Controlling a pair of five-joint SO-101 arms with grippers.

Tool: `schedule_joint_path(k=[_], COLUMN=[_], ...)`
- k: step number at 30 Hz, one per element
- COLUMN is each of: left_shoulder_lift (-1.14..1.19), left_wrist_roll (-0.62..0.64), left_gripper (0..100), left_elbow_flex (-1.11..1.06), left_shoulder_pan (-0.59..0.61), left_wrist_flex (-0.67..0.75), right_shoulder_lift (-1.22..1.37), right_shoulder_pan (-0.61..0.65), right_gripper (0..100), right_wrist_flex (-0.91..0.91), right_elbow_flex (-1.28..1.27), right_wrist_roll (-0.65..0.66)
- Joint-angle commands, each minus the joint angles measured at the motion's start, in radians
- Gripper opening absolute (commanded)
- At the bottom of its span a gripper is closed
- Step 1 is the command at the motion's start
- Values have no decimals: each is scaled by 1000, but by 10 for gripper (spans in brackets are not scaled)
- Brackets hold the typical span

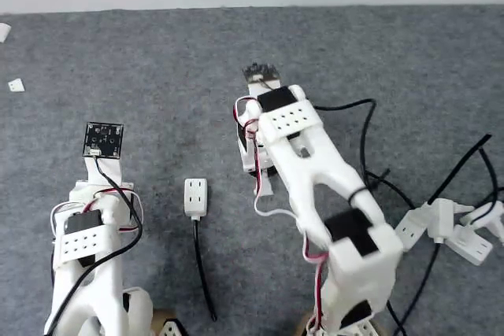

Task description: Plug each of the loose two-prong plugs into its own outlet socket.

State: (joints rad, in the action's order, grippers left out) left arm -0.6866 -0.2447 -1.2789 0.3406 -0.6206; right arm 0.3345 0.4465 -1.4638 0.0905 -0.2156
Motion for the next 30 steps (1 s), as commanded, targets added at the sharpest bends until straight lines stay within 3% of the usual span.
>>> schedule_joint_path(k=[1,7,15,19,23,30], left_shoulder_lift=[-23,-23,-23,-23,-23,-23], left_wrist_roll=[9,8,8,8,-26,-48], left_gripper=[14,14,15,15,15,15], left_elbow_flex=[8,7,7,7,7,12], left_shoulder_pan=[5,5,5,5,5,5], left_wrist_flex=[26,26,25,25,25,0], right_shoulder_lift=[82,154,102,76,65,70], right_shoulder_pan=[-44,-61,-76,-62,-21,-65], right_gripper=[17,116,102,94,24,63], right_wrist_flex=[-22,-68,-71,10,104,197], right_elbow_flex=[118,222,210,103,26,-40], right_wrist_roll=[11,5,0,-2,5,43])
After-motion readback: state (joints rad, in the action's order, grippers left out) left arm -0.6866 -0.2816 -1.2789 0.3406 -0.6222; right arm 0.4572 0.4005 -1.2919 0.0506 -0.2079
